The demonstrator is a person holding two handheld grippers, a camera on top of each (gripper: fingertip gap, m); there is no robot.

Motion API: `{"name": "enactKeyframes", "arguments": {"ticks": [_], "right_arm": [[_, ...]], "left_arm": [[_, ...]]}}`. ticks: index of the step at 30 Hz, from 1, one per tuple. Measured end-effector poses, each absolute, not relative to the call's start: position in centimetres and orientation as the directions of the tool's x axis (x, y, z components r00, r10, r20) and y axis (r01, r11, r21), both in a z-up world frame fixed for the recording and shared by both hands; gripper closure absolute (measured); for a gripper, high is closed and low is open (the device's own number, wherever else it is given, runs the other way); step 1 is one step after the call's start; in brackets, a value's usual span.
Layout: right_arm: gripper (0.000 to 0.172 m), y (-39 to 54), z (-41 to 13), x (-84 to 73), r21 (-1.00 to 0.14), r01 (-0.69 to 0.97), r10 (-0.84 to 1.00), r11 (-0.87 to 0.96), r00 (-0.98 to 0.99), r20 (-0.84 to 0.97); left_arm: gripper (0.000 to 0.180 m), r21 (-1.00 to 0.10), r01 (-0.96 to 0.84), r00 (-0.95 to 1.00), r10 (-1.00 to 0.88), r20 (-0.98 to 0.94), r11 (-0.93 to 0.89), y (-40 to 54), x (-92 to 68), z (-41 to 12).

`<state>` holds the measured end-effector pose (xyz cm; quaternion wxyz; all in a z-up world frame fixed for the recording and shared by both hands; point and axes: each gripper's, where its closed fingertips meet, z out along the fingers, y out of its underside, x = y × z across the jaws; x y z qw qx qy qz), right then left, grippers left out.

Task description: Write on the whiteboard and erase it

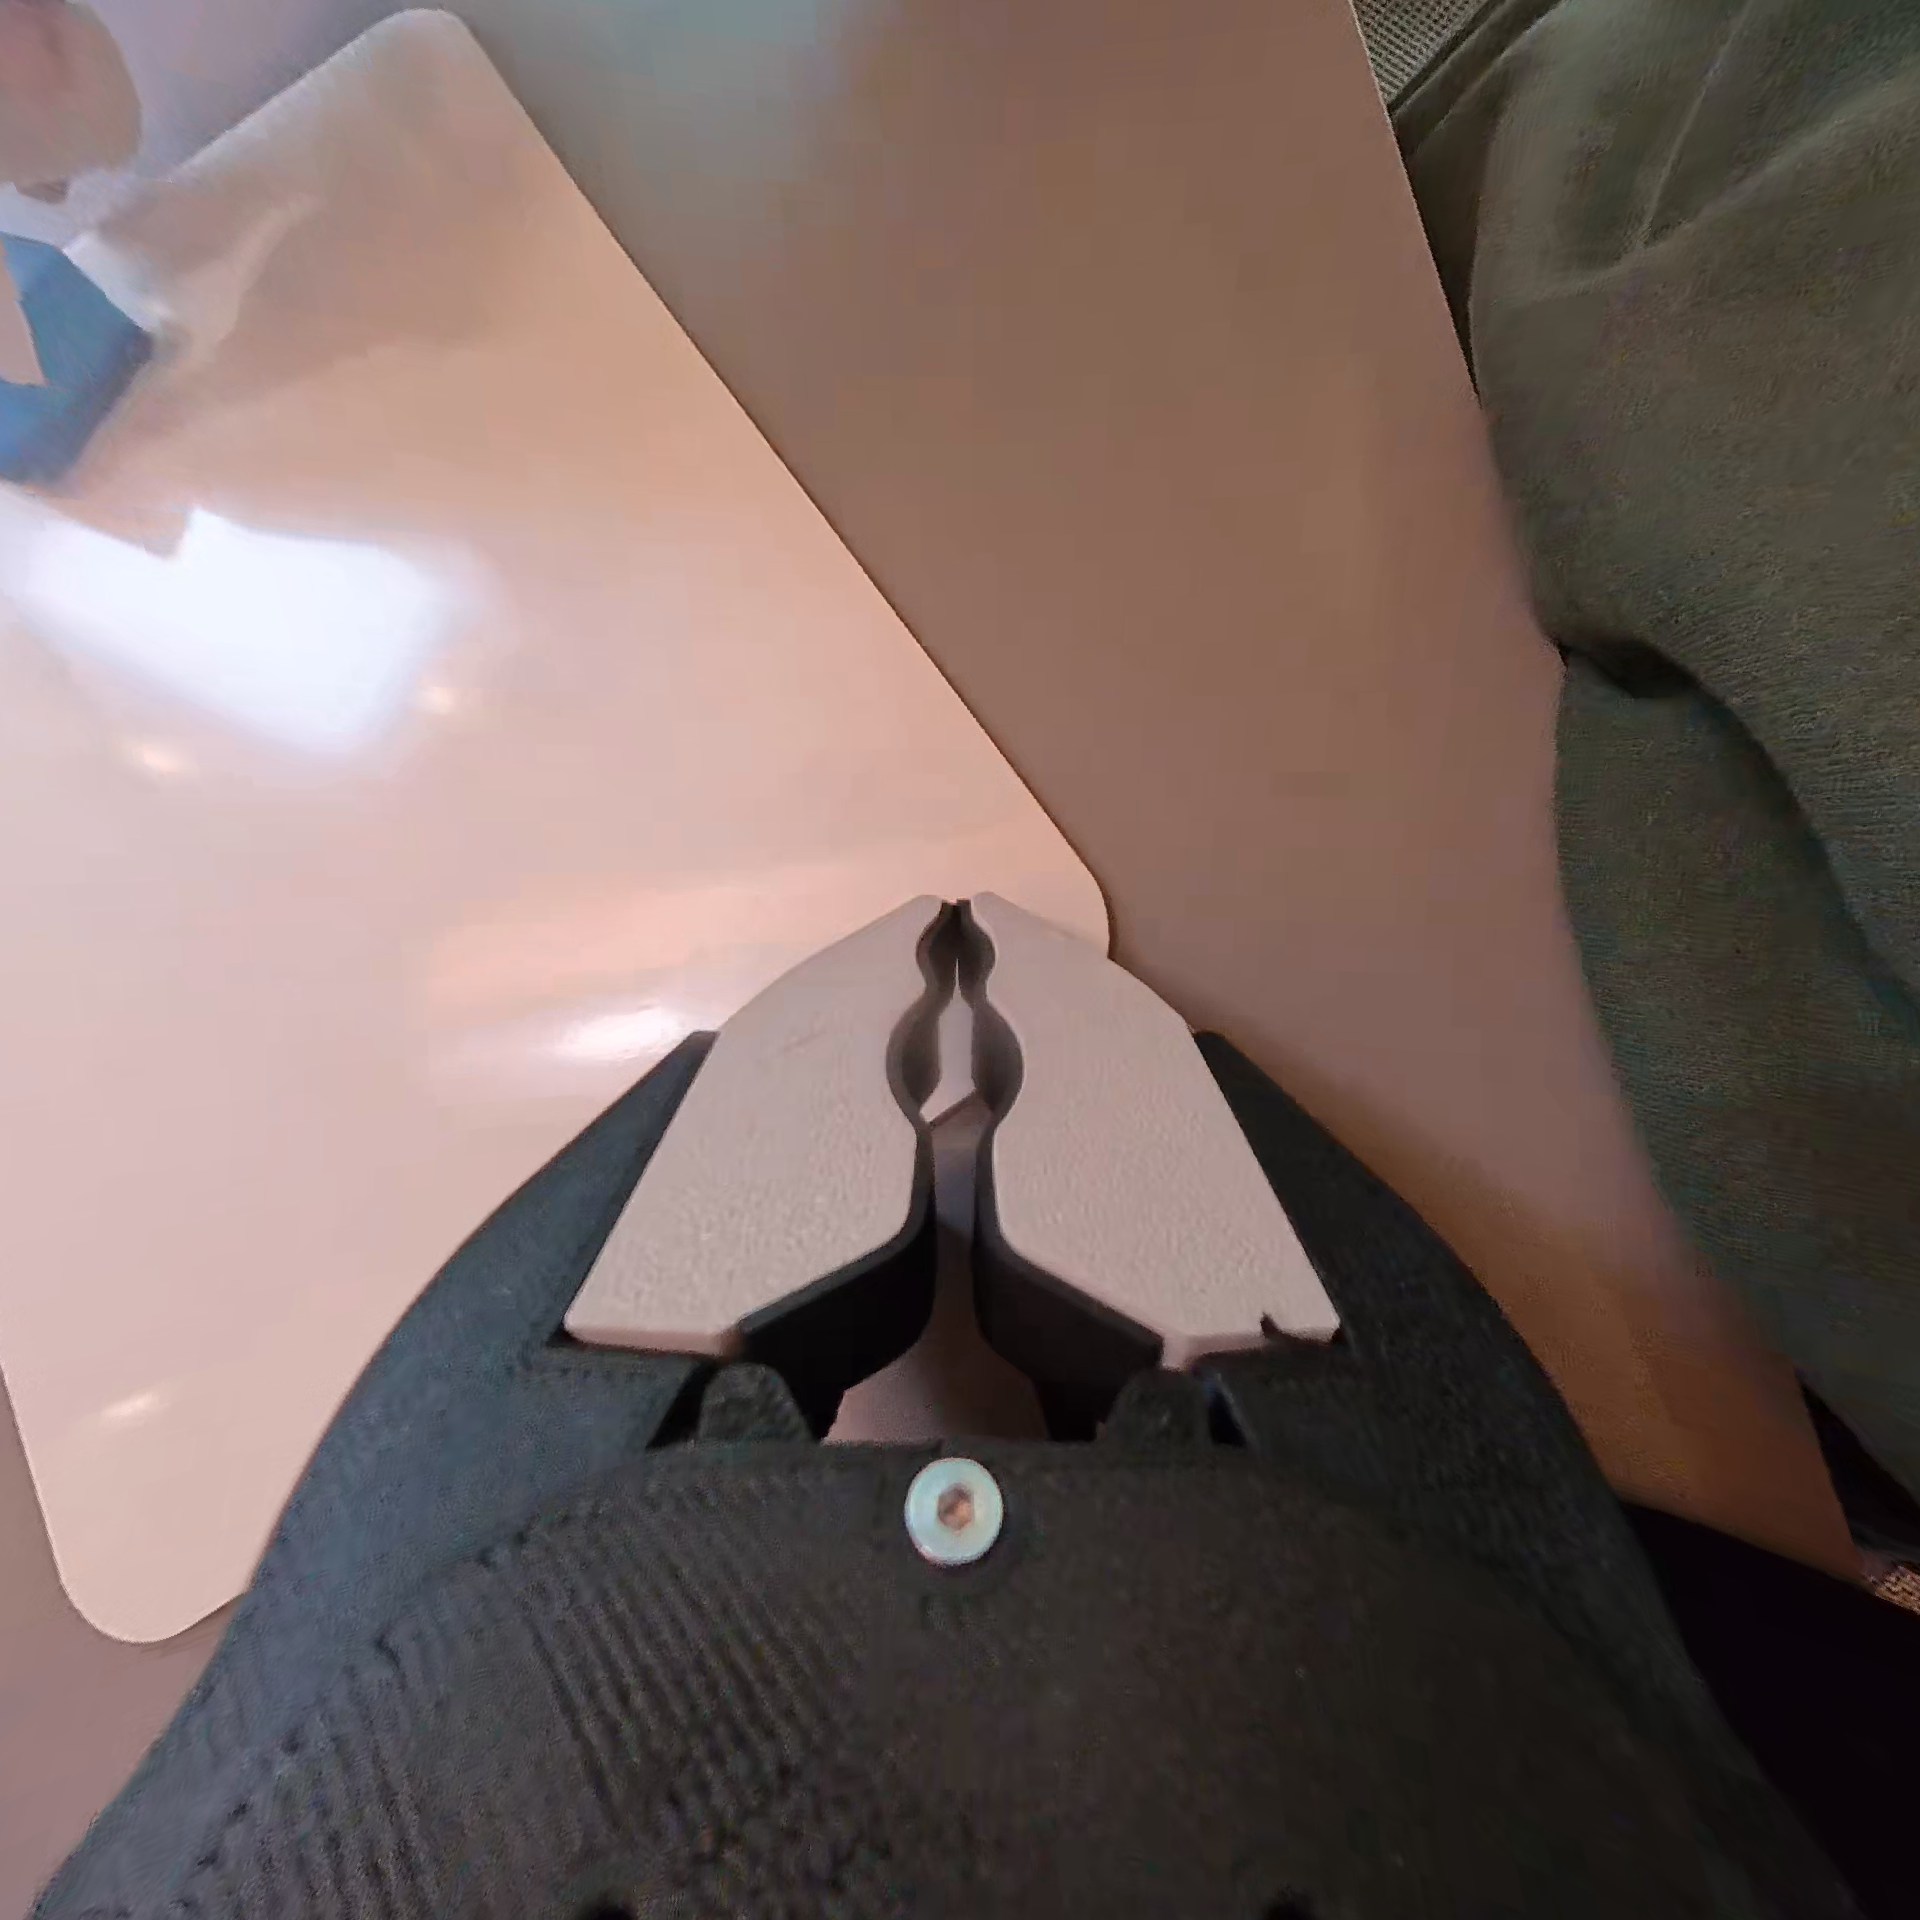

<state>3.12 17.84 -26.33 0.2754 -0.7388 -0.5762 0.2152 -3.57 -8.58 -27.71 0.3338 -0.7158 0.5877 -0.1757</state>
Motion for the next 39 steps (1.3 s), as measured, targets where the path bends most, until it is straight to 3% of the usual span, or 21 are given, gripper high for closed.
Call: {"name": "enactKeyframes", "arguments": {"ticks": [4, 14, 21, 25, 28, 31, 33, 39], "right_arm": [[0.123, 20.5, -23.5, 2.8, -0.82, 0.521, 0.929, -0.237, 0.369, -0.034], [0.123, 27.2, -23.0, 1.1, -0.737, 0.582, 0.817, -0.345, 0.572, 0.069], [0.121, 29.7, -27.3, -1.7, -0.597, 0.693, 0.826, -0.404, 0.557, 0.086], [0.105, 28.8, -26.1, -2.1, -0.651, 0.673, 0.851, -0.352, 0.519, 0.076], [0.104, 26.3, -23.2, -2.0, -0.733, 0.625, 0.888, -0.269, 0.456, 0.063], [0.103, 22.6, -22.6, -0.5, -0.732, 0.644, 0.926, -0.221, 0.373, 0.048], [0.103, 20.5, -23.8, 1.2, -0.7, 0.687, 0.939, -0.196, 0.338, 0.069], [0.103, 18.0, -27.4, 4.1, -0.694, 0.687, 0.937, -0.215, 0.346, 0.052]], "left_arm": [[0.18, -0.755, -0.639, 0.27, -0.962, -0.046, -0.144, -8.2, -3.6, -27.0], [0.18, -0.9, -0.417, 0.451, -0.888, -0.084, -0.126, -4.0, -5.9, -23.3], [0.18, -0.893, -0.437, 0.477, -0.87, -0.127, -0.11, -3.6, -6.5, -23.5], [0.18, -0.902, -0.414, 0.515, -0.849, -0.117, -0.126, -3.0, -7.2, -23.1], [0.18, -0.922, -0.354, 0.605, -0.79, -0.098, -0.157, -1.4, -8.7, -22.3], [0.18, -0.931, -0.303, 0.706, -0.704, -0.078, -0.202, 0.4, -11.3, -21.7], [0.157, -0.92, -0.29, 0.762, -0.645, -0.057, -0.262, 1.4, -13.3, -22.0], [0.142, -0.845, -0.295, 0.841, -0.541, -0.008, -0.446, 3.1, -17.5, -24.3]]}}
